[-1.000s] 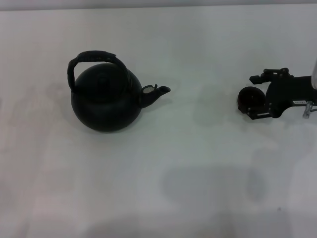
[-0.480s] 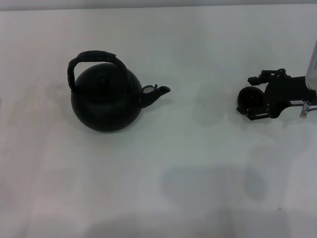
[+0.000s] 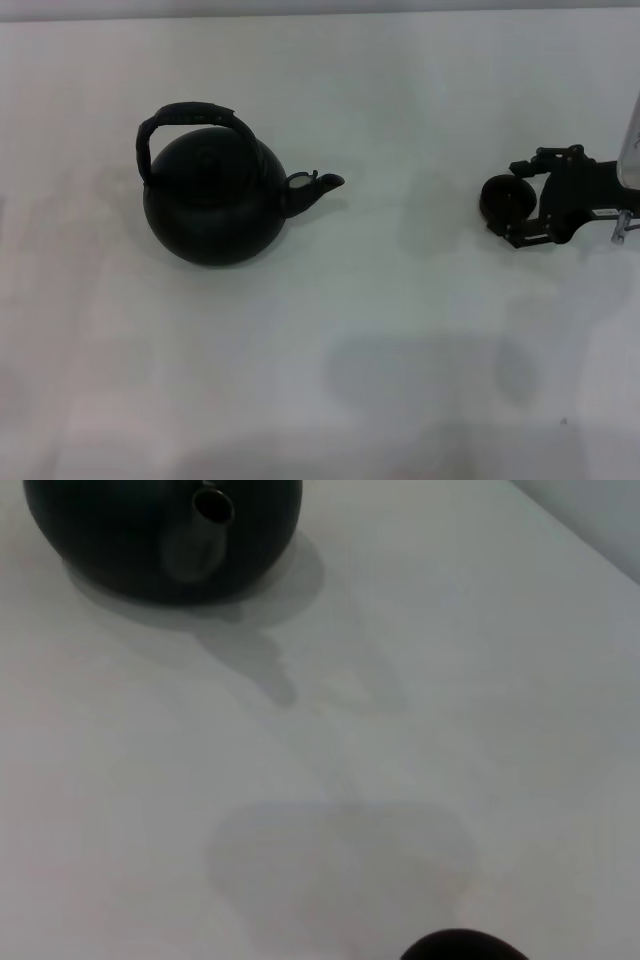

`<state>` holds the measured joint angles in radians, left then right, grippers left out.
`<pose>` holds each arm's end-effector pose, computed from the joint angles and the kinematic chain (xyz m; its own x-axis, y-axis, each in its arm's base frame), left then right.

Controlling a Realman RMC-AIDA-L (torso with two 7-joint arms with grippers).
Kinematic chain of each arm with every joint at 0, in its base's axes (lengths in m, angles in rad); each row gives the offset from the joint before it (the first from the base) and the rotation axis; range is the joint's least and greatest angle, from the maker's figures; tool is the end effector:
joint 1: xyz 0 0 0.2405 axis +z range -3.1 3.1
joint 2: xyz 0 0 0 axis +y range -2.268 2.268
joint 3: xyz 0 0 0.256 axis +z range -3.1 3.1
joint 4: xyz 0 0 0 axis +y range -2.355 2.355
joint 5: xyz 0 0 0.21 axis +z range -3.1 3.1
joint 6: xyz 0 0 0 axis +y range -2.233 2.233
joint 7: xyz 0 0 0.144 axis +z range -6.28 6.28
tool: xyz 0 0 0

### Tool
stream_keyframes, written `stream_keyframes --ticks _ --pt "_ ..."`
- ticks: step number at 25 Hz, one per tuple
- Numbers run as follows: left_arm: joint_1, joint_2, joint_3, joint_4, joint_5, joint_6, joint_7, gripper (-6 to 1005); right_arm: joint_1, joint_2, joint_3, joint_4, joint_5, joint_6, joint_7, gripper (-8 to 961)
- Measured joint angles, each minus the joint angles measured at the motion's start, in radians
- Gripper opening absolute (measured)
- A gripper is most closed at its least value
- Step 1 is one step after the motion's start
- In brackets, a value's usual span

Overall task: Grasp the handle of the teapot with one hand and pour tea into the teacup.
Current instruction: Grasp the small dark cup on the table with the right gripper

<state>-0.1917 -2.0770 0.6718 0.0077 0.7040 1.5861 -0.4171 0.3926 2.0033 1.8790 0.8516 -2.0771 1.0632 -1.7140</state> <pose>-0.3842 0.2195 0.0415 0.5829 -0.2115 0.7846 0.8047 0.0161 -0.5935 0.3125 0.3413 -0.0116 0.9684 -0.2450 0.0458 -0.2034 -0.8833 -0.4224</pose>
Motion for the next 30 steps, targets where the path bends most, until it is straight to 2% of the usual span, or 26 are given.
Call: stream_keyframes --ticks 14,26,30 --pt "0.001 0.000 0.000 0.000 0.000 0.000 0.000 618 0.001 0.000 -0.003 -0.005 0.000 -0.014 -0.007 858" --pt "0.002 0.000 0.000 0.000 0.002 0.000 0.000 619 0.000 0.000 -0.012 0.001 0.005 0.002 -0.007 727" --pt "0.002 0.000 0.000 0.000 0.008 0.000 0.000 619 -0.001 0.000 0.006 0.034 0.010 0.063 0.006 729"
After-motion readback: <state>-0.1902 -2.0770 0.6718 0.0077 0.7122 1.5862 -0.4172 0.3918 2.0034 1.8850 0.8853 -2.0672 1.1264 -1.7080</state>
